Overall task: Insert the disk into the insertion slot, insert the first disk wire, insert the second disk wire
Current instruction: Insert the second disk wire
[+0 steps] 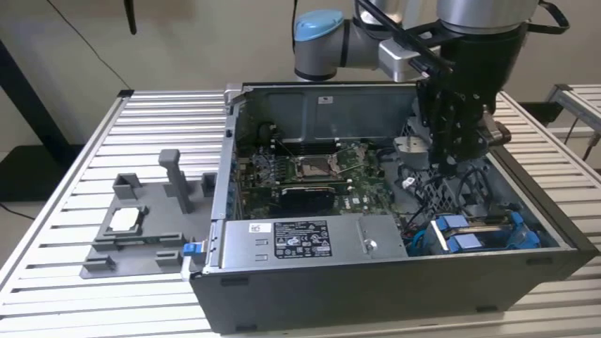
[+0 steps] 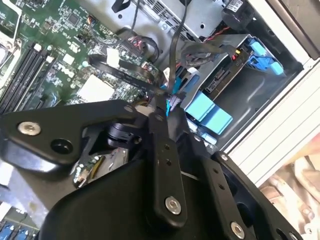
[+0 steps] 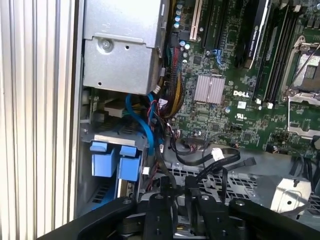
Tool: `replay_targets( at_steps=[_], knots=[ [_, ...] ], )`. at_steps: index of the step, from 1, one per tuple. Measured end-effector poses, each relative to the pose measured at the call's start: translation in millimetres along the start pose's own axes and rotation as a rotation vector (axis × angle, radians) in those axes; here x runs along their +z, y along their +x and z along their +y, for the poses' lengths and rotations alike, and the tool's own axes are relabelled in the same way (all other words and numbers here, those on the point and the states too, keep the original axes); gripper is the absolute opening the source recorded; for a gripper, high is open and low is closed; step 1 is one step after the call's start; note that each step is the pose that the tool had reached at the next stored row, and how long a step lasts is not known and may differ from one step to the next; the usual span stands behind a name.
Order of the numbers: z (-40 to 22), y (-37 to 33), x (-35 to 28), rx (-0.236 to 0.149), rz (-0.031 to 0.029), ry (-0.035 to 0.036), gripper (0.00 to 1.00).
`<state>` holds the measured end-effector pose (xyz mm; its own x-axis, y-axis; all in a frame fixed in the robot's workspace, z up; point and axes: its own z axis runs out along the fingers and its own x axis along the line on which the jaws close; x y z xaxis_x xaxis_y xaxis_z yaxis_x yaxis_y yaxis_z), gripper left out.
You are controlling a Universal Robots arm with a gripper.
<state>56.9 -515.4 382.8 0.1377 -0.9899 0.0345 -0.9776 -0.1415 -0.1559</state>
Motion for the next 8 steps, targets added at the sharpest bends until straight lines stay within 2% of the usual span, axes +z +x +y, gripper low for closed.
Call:
replay_targets(
  at_steps=[2, 3, 6, 8],
  knots=[
    [-0.1, -0.9, 0.0, -0.009, 0.0068, -0.0007, 0.28],
    [-0.1, -1.2, 0.0, -0.013, 0.0116, -0.0013, 0.35],
    [0.0, -1.8, 0.5, -0.023, 0.0291, -0.0034, 0.35],
    [0.1, -2.6, 1.6, -0.029, 0.0390, -0.0015, 0.35]
  ],
)
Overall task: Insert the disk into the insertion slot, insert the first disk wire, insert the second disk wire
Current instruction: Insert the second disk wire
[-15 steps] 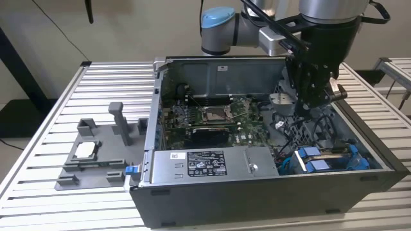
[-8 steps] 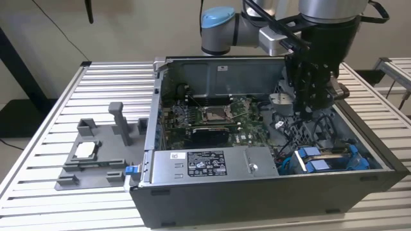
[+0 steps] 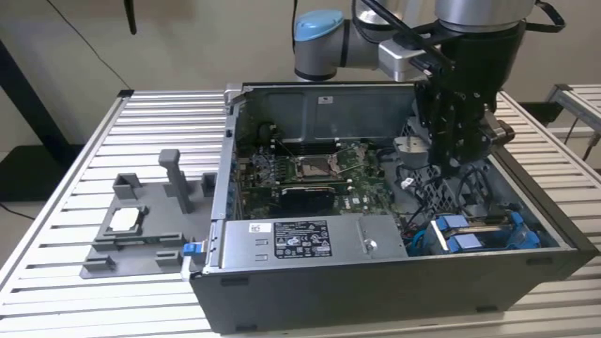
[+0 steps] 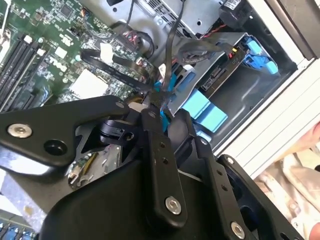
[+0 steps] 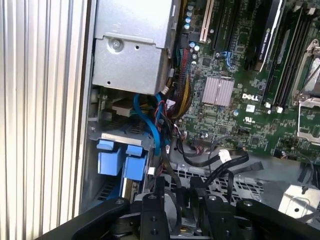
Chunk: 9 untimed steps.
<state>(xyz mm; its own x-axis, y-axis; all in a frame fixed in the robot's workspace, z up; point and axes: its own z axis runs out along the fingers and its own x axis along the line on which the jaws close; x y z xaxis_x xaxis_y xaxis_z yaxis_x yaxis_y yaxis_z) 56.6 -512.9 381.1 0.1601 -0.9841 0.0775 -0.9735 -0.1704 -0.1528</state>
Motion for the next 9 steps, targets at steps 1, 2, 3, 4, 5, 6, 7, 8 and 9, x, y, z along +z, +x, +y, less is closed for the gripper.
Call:
replay_targets(
  at_steps=[1, 2, 3, 4, 5, 6, 7, 8, 9],
  knots=[
    [0.0, -0.3, 0.5, -0.002, 0.0022, 0.0026, 0.35],
    [0.1, -0.7, 1.0, -0.004, 0.0037, 0.0049, 0.35],
    [0.3, -0.9, 1.5, -0.005, 0.0046, 0.0070, 0.35],
    [0.4, -1.0, 2.0, -0.006, 0.0054, 0.0102, 0.35],
    [0.5, -1.1, 2.4, -0.007, 0.0061, 0.0142, 0.35],
    [0.6, -1.2, 2.7, -0.007, 0.0070, 0.0187, 0.35],
    [0.7, -1.2, 2.9, -0.007, 0.0078, 0.0220, 0.33],
    [0.7, -1.2, 3.1, -0.007, 0.0082, 0.0243, 0.33],
    [0.7, -1.2, 3.2, -0.008, 0.0081, 0.0248, 0.33]
  ],
)
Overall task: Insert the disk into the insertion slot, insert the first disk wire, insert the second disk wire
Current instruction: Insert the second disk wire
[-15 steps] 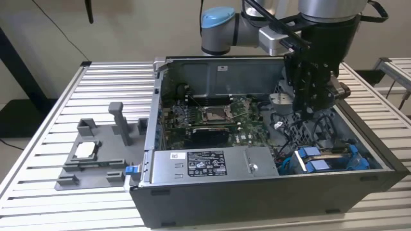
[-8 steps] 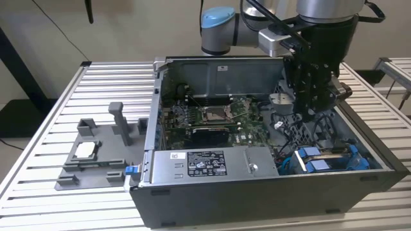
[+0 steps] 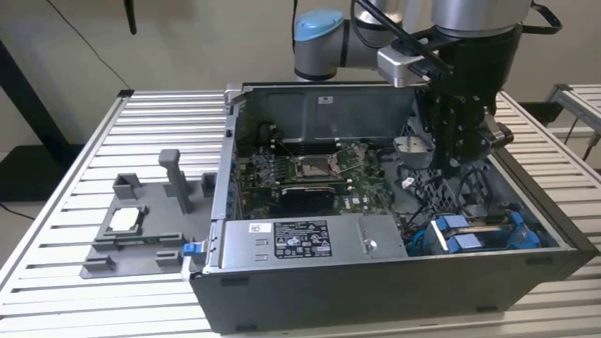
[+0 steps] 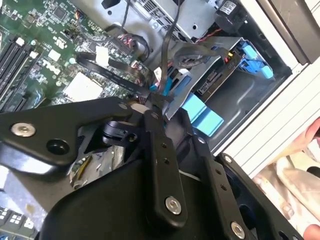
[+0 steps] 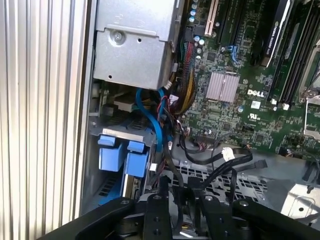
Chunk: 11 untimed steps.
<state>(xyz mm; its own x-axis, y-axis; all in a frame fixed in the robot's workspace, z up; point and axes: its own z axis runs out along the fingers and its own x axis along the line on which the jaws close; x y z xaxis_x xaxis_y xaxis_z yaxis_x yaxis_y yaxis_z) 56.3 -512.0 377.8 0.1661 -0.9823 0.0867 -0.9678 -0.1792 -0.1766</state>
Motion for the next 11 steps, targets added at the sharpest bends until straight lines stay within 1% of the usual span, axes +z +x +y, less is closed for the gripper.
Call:
replay_targets(
  at_steps=[1, 6, 7, 8, 10, 11],
  knots=[
    [0.1, 0.1, 0.1, 0.000, -0.0002, 0.0001, 0.25],
    [0.7, 3.0, 0.4, 0.000, -0.0003, 0.0002, 0.25],
    [0.8, 3.8, 0.4, 0.000, -0.0003, 0.0003, 0.23],
    [1.0, 4.7, 0.5, 0.000, -0.0004, 0.0003, 0.23],
    [1.5, 7.6, 0.6, 0.000, -0.0017, 0.0005, 0.11],
    [2.0, 10.0, 0.8, 0.000, -0.0039, 0.0008, 0.11]
  ],
)
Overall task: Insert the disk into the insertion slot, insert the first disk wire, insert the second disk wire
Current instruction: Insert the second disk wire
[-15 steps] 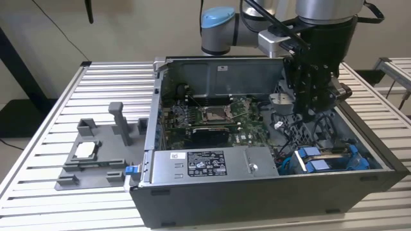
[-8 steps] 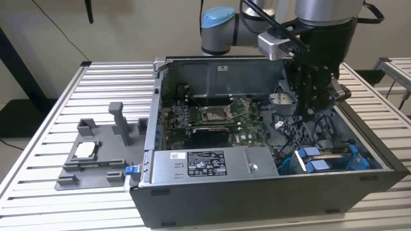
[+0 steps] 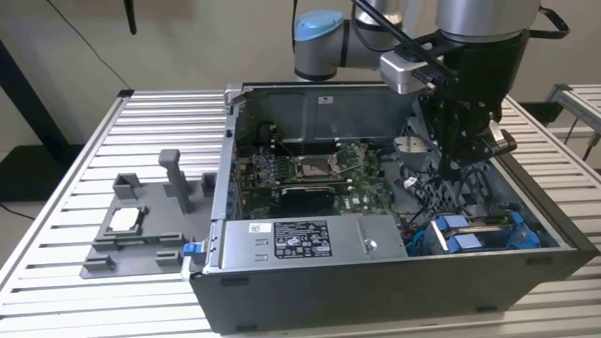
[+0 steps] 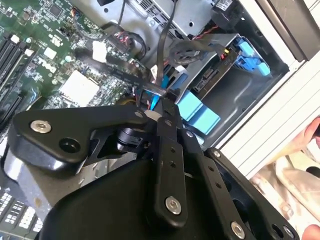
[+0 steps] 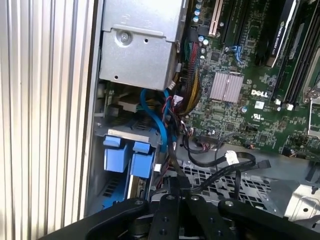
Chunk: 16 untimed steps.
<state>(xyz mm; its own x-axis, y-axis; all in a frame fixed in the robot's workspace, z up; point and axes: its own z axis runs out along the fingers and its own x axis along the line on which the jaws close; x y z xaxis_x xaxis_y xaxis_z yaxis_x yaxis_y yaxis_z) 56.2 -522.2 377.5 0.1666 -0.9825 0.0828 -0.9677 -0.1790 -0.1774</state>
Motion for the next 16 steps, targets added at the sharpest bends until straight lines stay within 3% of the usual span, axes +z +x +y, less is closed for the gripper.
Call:
replay_targets(
  at_steps=[3, 5, 8, 11, 16],
  knots=[
    [1.1, 5.6, 0.3, 0.001, -0.0050, 0.0009, 0.11],
    [1.2, 5.6, 0.7, 0.000, -0.0053, 0.0013, 0.11],
    [1.1, 5.1, 1.5, -0.005, -0.0047, 0.0102, 0.12],
    [0.8, 2.8, 1.9, -0.013, -0.0049, 0.0173, 0.25],
    [0.1, 1.4, -1.7, -0.023, -0.0078, 0.0198, 0.25]
  ],
)
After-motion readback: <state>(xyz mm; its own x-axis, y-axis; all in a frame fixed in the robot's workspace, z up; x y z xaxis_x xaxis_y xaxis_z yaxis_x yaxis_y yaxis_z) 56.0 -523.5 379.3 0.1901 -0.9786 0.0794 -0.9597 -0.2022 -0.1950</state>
